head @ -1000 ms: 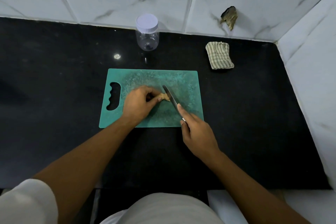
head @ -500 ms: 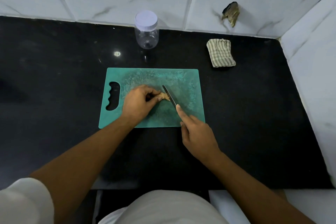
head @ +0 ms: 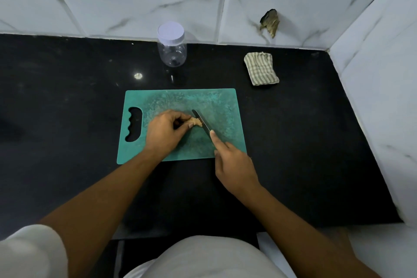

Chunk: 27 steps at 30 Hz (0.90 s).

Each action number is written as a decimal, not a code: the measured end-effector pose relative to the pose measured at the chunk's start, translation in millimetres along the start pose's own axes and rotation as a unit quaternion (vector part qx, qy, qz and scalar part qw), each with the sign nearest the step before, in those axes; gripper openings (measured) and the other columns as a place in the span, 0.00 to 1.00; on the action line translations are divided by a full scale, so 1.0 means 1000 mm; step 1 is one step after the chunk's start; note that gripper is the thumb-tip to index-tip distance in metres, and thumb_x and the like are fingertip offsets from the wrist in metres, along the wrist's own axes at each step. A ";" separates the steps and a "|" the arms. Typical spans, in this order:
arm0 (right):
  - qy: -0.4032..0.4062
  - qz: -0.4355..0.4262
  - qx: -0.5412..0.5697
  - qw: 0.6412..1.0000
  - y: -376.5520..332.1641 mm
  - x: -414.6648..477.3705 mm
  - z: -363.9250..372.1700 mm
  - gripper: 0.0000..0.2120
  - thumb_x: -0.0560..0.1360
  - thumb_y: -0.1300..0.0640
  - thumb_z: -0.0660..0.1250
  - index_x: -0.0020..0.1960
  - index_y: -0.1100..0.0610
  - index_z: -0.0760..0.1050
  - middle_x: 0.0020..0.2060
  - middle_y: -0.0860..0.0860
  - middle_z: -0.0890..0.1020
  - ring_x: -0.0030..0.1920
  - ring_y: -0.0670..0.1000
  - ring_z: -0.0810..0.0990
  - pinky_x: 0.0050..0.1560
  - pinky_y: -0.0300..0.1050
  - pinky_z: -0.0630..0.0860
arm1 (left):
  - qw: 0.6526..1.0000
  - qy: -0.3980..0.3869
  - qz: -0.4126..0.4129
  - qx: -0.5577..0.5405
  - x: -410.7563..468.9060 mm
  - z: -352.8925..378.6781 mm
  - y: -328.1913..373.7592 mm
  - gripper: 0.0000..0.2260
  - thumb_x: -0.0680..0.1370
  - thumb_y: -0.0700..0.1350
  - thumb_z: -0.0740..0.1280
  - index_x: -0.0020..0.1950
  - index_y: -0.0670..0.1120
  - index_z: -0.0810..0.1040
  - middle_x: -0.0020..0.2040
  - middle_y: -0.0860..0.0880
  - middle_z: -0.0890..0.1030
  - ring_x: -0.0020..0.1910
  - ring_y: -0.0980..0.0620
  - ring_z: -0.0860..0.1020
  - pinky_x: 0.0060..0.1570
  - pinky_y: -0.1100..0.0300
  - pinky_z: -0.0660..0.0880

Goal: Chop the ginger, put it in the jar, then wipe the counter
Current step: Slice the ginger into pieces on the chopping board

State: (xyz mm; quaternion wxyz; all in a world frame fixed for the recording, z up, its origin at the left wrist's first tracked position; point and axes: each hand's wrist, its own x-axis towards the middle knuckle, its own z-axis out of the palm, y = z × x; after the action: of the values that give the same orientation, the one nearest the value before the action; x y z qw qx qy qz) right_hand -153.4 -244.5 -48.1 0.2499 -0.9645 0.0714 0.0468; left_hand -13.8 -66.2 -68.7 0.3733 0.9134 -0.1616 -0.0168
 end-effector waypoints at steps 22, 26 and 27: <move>-0.046 -0.020 -0.142 0.989 -0.002 -0.006 -0.009 0.35 0.83 0.58 0.56 0.85 0.48 0.44 0.51 0.54 0.77 0.39 0.54 0.76 0.41 0.53 0.77 | 0.999 -0.006 0.028 0.029 -0.004 -0.004 0.003 0.11 0.77 0.52 0.75 0.57 0.51 0.86 0.49 0.53 0.84 0.47 0.54 0.80 0.49 0.55 0.79; -0.045 -0.022 -0.164 0.985 0.003 -0.007 -0.008 0.35 0.83 0.58 0.57 0.85 0.48 0.44 0.52 0.54 0.77 0.38 0.54 0.75 0.39 0.52 0.76 | 0.998 -0.009 0.043 0.053 -0.004 -0.004 0.002 0.11 0.77 0.53 0.74 0.57 0.51 0.85 0.49 0.53 0.83 0.46 0.53 0.80 0.47 0.56 0.78; -0.046 -0.018 -0.154 0.987 0.000 -0.005 -0.006 0.35 0.83 0.58 0.57 0.84 0.47 0.44 0.52 0.53 0.77 0.39 0.55 0.77 0.40 0.53 0.77 | 0.997 -0.009 0.049 0.059 -0.004 -0.005 0.003 0.11 0.77 0.53 0.74 0.57 0.51 0.85 0.48 0.53 0.83 0.46 0.53 0.80 0.47 0.56 0.78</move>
State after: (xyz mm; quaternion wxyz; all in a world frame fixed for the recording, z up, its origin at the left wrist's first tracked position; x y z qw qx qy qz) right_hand -157.7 -246.9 -41.8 0.1020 -0.9894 0.0346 0.0972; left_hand -18.2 -63.6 -63.2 0.3178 0.9245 -0.2105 0.0028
